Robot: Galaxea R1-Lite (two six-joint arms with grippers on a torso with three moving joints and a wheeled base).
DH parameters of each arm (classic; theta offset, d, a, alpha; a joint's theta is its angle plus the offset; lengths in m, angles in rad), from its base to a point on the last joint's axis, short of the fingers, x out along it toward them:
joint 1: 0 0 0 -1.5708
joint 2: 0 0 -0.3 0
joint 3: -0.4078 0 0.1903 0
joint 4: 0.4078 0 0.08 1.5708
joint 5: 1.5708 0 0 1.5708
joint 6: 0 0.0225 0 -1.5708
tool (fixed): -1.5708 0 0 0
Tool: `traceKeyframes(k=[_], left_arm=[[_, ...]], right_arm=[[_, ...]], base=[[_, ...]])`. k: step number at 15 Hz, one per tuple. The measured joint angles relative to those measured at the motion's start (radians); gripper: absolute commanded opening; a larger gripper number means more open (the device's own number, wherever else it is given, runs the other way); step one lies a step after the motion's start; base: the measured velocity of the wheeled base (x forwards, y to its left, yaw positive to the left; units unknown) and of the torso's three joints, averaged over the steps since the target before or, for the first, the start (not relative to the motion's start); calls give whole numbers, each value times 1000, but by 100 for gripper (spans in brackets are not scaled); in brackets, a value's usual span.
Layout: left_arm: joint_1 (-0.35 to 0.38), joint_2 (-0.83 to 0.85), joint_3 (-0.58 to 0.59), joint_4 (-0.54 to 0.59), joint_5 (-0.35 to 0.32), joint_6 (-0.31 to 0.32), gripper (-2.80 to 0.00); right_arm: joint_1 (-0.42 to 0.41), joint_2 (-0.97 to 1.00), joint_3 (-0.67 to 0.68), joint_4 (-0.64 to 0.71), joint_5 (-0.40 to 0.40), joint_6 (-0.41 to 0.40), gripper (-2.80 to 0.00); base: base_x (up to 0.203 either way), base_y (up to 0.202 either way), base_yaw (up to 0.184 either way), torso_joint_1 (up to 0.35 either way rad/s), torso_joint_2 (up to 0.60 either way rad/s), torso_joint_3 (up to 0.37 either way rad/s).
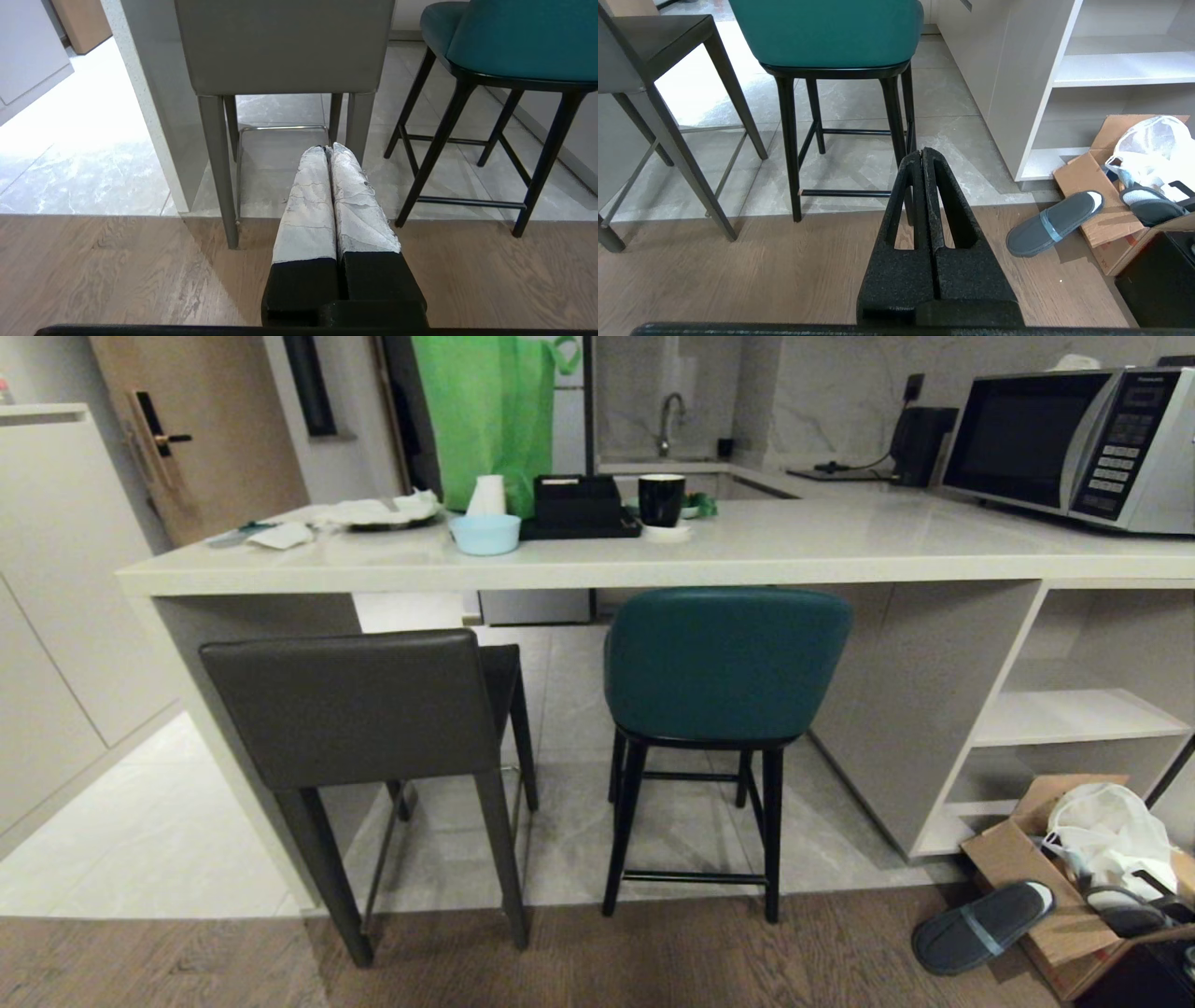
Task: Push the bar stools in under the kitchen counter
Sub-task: Pull the gray chair out from under the dining table
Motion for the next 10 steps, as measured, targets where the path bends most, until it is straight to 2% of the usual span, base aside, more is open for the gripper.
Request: traceKeyframes(k=[10], left_arm=[[0,0,0,0,0,0,-280]], right_arm=[[0,0,0,0,0,0,-280]], base=[[0,0,0,0,0,0]])
